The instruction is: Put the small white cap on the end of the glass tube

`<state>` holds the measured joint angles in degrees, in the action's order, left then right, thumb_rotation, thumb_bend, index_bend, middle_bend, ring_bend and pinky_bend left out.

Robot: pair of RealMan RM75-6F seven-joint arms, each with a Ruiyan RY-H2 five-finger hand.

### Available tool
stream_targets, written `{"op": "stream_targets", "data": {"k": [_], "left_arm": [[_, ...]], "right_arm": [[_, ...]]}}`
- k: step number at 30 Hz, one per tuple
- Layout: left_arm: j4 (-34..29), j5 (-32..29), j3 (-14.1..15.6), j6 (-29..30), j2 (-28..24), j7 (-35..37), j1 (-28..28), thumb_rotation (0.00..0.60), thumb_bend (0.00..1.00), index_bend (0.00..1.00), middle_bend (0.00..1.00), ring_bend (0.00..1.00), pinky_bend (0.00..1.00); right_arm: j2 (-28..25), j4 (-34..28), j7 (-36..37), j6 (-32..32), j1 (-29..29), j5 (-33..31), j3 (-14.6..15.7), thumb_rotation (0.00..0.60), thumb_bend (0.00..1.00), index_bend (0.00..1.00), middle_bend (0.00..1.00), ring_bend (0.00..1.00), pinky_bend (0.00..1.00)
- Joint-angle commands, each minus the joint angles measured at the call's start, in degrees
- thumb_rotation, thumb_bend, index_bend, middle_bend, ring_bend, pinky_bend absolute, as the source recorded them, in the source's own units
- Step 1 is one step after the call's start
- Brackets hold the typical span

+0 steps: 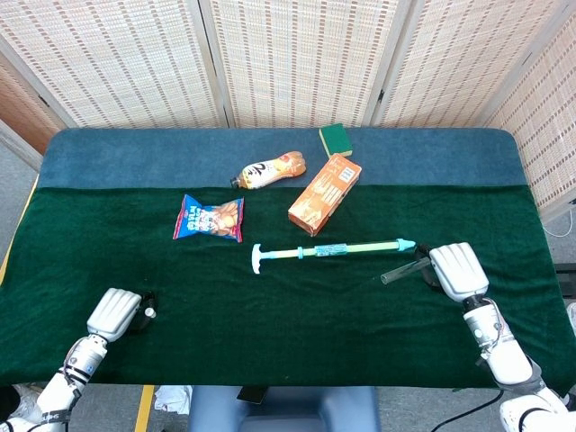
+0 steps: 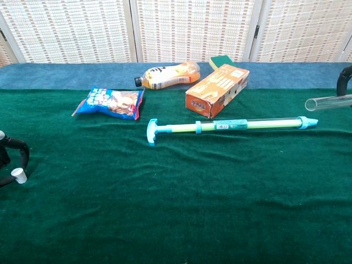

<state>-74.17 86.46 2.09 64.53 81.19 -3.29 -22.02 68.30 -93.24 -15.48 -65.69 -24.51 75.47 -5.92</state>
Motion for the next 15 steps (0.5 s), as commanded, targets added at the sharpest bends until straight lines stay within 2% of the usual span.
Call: {"op": "stream_targets", "data": {"k": [1,7,15], "left_arm": [[0.1,-0.1,0.0,-0.1,0.1,0.6,0.0,0.600,0.46,0.55,0.95,0.82,0.78],[0.1,-0.4,-0.1,0.0,0.1,2.6,0.1,0.600,0.50,0.58,0.96,0.83,0.78],[-2.8,-1.1,-2.7,2.7,-2.4,12.7,0.4,0.600,0.50,0.60,0.96,0.83,0.78]], "right_arm": [[0.0,0.1,0.0,0.0,0.0,-0.1,0.0,0.600,0.63,0.94,1.00,1.00,1.00],[0.1,0.1,0.2,0.0,0.0,-0.1,-0.1,0.600,0.64,0.94,1.00,1.00,1.00],[0.2,-1.0,2.3,0.0,-0.1,0.8,-0.2,0.600,0.65,0.95,1.00,1.00,1.00]]}}
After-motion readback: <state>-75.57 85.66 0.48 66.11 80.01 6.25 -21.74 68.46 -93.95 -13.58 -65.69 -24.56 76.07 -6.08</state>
